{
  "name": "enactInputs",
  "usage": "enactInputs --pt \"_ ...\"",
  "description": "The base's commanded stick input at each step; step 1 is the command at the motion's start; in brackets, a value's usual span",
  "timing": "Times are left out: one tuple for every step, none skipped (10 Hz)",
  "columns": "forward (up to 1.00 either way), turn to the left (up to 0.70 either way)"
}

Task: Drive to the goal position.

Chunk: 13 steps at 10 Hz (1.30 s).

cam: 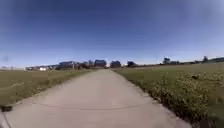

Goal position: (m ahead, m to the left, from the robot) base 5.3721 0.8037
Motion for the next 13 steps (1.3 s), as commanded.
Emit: enactInputs --pt "1.00 0.00" --pt "1.00 0.00" --pt "1.00 0.00" --pt "1.00 0.00" --pt "1.00 0.00" --pt "1.00 0.00" --pt "1.00 0.00" --pt "1.00 0.00" --pt "1.00 0.00" --pt "1.00 0.01" --pt "1.00 0.07" --pt "1.00 0.14" --pt "1.00 0.20"
